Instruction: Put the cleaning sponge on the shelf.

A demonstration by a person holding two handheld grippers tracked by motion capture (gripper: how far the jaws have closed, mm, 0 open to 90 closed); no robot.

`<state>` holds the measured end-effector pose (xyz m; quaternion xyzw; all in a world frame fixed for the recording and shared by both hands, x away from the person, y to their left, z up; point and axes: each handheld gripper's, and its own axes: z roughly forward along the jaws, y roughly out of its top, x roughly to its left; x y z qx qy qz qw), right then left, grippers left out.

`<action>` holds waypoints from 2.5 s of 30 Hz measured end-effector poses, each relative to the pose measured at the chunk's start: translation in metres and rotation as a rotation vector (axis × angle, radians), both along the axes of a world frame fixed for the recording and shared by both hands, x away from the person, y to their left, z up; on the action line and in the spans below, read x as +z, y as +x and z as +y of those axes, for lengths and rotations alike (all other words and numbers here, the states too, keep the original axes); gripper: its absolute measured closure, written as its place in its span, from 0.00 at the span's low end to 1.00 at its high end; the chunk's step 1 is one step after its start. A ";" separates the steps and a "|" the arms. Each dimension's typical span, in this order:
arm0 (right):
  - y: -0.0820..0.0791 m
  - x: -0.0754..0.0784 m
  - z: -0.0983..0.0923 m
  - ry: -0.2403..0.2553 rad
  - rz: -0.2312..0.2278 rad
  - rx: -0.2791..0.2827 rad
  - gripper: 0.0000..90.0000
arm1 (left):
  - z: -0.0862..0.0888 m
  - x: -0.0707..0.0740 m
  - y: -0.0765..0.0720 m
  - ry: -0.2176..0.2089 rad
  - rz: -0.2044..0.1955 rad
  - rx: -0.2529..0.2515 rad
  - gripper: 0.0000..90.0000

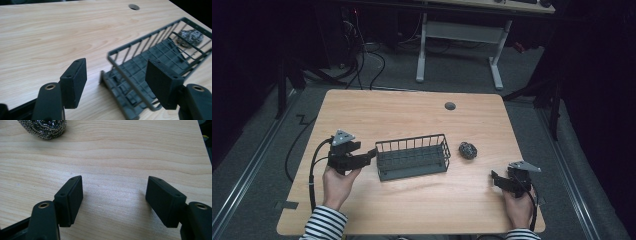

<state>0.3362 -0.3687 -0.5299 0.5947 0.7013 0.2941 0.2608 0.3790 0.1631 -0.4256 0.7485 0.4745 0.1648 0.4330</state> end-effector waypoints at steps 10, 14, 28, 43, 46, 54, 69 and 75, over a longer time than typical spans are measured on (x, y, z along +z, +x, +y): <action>0.000 0.000 0.000 0.001 0.000 0.001 0.34 | 0.030 0.001 -0.011 -0.018 -0.028 0.047 0.38; 0.000 0.000 0.000 0.001 0.000 0.000 0.34 | 0.044 -0.005 -0.017 -0.031 -0.026 0.081 0.37; 0.000 0.000 0.000 -0.001 0.000 0.003 0.34 | 0.069 -0.052 -0.024 -0.022 0.028 0.176 0.34; 0.000 0.000 0.000 -0.001 -0.001 0.006 0.34 | 0.070 -0.096 -0.022 0.026 0.069 0.233 0.33; 0.000 0.000 0.000 -0.001 -0.001 0.007 0.34 | 0.069 -0.101 -0.020 0.047 0.065 0.243 0.33; 0.000 0.000 0.000 -0.001 -0.001 0.007 0.34 | 0.066 -0.106 -0.017 0.083 0.045 0.261 0.33; 0.000 0.000 0.000 -0.001 -0.001 0.012 0.34 | 0.061 -0.111 -0.013 0.173 0.056 0.265 0.31; 0.000 0.000 0.001 -0.001 0.001 0.017 0.34 | 0.059 -0.112 -0.013 0.183 0.055 0.267 0.30</action>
